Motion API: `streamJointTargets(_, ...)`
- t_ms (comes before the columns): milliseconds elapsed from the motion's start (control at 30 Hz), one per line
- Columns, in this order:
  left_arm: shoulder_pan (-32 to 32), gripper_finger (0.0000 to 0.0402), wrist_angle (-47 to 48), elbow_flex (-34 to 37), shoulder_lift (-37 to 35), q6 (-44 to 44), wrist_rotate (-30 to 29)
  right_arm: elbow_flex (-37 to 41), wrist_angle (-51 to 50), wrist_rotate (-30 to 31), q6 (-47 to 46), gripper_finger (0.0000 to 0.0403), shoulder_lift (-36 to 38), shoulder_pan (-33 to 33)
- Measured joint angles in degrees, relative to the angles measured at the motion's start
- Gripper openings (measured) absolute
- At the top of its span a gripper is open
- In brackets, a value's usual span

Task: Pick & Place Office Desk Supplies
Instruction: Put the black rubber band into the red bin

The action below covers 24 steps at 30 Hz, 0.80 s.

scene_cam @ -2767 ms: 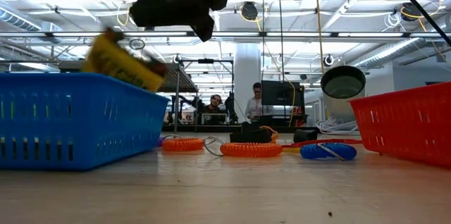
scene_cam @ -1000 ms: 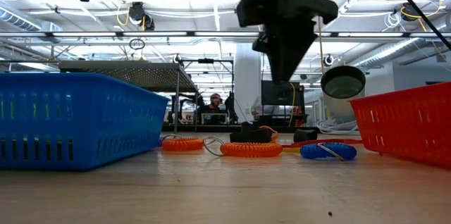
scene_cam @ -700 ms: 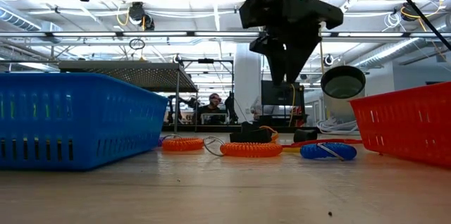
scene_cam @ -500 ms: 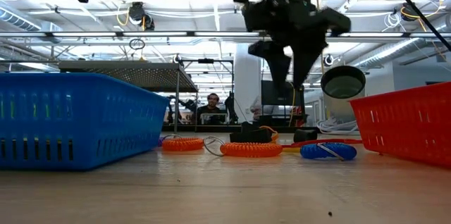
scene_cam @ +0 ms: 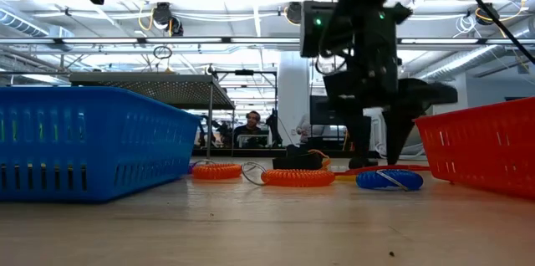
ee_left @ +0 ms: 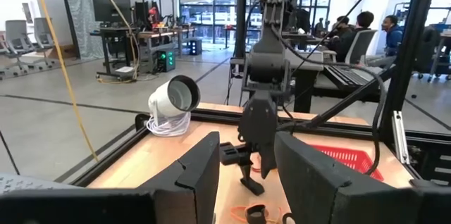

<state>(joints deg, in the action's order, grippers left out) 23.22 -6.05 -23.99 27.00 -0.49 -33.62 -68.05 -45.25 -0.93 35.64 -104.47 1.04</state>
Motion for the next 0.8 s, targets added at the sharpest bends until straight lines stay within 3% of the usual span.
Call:
streamJointTargets(200,0.00,0.0145,0.00,0.00,0.00,0.00,-1.42,4.39,6.03,2.92,-0.17,0.0183,0.42,-0.09)
streamJointTargets(533,0.00,0.0145,-0.03,0.00,-0.02,0.00,-1.56,4.69,7.38,3.38,-0.63,0.0178,1.35,-0.07)
streamJointTargets(800,0.00,0.0145,-0.04,0.00,-0.02,0.02,-1.56,4.82,10.92,5.10,-3.64,0.0173,6.27,0.16)
